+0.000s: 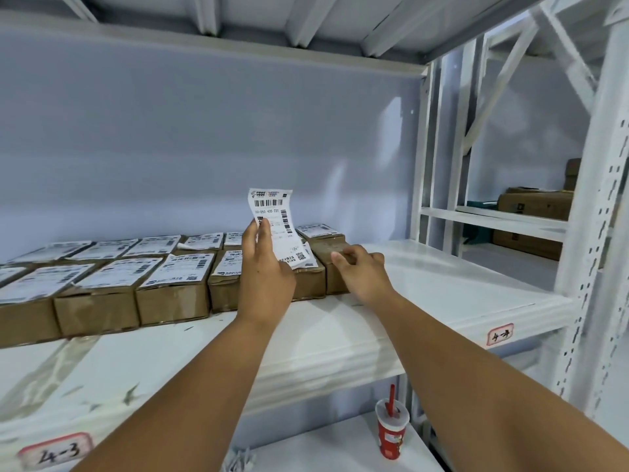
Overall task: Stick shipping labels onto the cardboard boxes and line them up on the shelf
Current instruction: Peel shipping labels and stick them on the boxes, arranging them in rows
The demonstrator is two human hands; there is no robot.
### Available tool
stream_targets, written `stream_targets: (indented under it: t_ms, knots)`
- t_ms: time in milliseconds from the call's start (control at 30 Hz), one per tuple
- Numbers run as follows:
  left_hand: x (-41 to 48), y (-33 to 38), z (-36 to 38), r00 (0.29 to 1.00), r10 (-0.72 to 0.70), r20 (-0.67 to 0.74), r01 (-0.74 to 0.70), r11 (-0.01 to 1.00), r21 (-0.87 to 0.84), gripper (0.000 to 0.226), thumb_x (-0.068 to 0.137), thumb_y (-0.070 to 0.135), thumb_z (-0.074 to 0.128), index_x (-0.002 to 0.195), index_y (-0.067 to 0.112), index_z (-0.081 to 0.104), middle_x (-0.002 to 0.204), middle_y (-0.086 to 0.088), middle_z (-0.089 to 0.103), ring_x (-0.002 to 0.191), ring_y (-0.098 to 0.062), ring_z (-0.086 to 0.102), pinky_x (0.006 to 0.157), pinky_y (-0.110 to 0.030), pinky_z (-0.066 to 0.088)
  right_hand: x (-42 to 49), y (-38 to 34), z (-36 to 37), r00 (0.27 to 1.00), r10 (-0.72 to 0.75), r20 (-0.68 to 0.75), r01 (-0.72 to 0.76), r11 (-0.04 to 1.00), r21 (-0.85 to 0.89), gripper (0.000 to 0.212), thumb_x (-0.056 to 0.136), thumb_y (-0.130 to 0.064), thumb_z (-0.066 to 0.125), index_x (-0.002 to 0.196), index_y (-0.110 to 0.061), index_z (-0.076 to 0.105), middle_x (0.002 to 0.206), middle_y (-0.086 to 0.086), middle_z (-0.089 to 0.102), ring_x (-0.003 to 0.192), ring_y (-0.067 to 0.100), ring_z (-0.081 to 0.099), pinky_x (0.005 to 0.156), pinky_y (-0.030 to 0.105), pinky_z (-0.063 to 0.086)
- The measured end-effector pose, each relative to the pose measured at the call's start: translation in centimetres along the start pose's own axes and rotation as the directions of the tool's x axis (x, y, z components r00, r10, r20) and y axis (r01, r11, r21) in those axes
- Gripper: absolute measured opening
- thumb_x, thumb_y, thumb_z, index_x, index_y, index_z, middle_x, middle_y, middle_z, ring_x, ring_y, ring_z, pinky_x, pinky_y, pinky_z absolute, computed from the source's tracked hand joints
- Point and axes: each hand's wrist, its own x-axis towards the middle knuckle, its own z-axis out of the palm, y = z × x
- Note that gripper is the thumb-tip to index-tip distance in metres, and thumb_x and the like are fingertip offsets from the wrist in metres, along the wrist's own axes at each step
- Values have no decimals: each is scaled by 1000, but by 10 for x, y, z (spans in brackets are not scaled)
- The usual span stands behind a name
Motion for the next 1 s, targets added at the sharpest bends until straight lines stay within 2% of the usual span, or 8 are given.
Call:
stream_targets:
  t_ms: [100, 233, 400, 500, 667, 800, 900, 1000]
  knots:
    - [1, 0, -1, 1000, -15, -11, 15, 1000, -8, 65, 89, -7, 43, 148, 8, 20, 154, -4, 14, 133, -16, 29, 83, 5, 16, 2, 0, 3, 989, -33, -146, 24, 998, -63, 46, 89, -57, 49, 126, -30, 52, 136, 5, 35, 127, 23, 42, 109, 33, 29]
    - [3, 2, -1, 999, -29, -33, 28, 999, -37, 66, 90, -3, 45, 149, 11, 19, 155, 0, 12, 130, -9, 28, 80, 5, 18, -5, -27, 7, 865, -266, -426, 281, 959, -29, 28, 91, -45, 52, 110, -25, 60, 119, -1, 50, 117, 17, 44, 102, 30, 30]
    - [13, 0, -5, 993, -88, -84, 66, 970, -233, 63, 85, -10, 51, 140, 19, 39, 146, -5, 32, 128, -16, 39, 86, 6, 27, -20, -66, 25, 904, -343, -257, 399, 892, 214, 15, 93, -18, 52, 106, -19, 58, 88, -5, 62, 81, 16, 57, 70, 21, 42]
    - [17, -2, -15, 979, -204, -25, 166, 858, -486, 51, 84, -7, 56, 108, 37, 50, 121, -2, 59, 102, -16, 60, 90, -34, 51, -23, -75, 41, 943, -255, -214, 324, 852, 411, 15, 91, -8, 54, 94, -22, 59, 86, 1, 64, 76, 20, 61, 69, 25, 47]
    - [25, -9, -61, 968, -251, -26, 191, 795, -576, 29, 86, -3, 61, 86, 26, 60, 100, 13, 62, 97, -19, 64, 89, -40, 54, -33, -99, 61, 978, -206, 38, 64, 465, 883, 14, 96, -6, 51, 101, -13, 62, 91, 8, 68, 76, 16, 66, 70, 25, 54]
    - [29, -32, -101, 973, -203, -108, 146, 908, -393, 19, 86, 7, 64, 84, 26, 65, 103, 4, 62, 86, -12, 63, 83, -30, 54, -41, -117, 86, 959, -251, 129, -7, 438, 899, 22, 97, -2, 46, 104, -11, 65, 94, 12, 66, 75, 16, 64, 71, 24, 54]
    - [21, -53, -121, 964, -81, -254, 62, 995, -81, 9, 84, 16, 69, 88, 24, 69, 118, 4, 39, 90, -4, 46, 86, -12, 42, -51, -130, 107, 946, -293, 140, 25, 496, 868, 22, 96, 0, 49, 112, -4, 64, 90, 11, 66, 73, 15, 63, 71, 22, 56]
    - [13, -73, -132, 909, 80, -409, 18, 973, 231, 9, 79, 24, 74, 88, 22, 75, 121, -6, 37, 105, -15, 34, 88, -22, 35, -61, -139, 124, 933, -338, 126, 94, 564, 821, 22, 94, -1, 52, 112, -4, 64, 85, 5, 68, 69, 11, 65, 71, 20, 57]
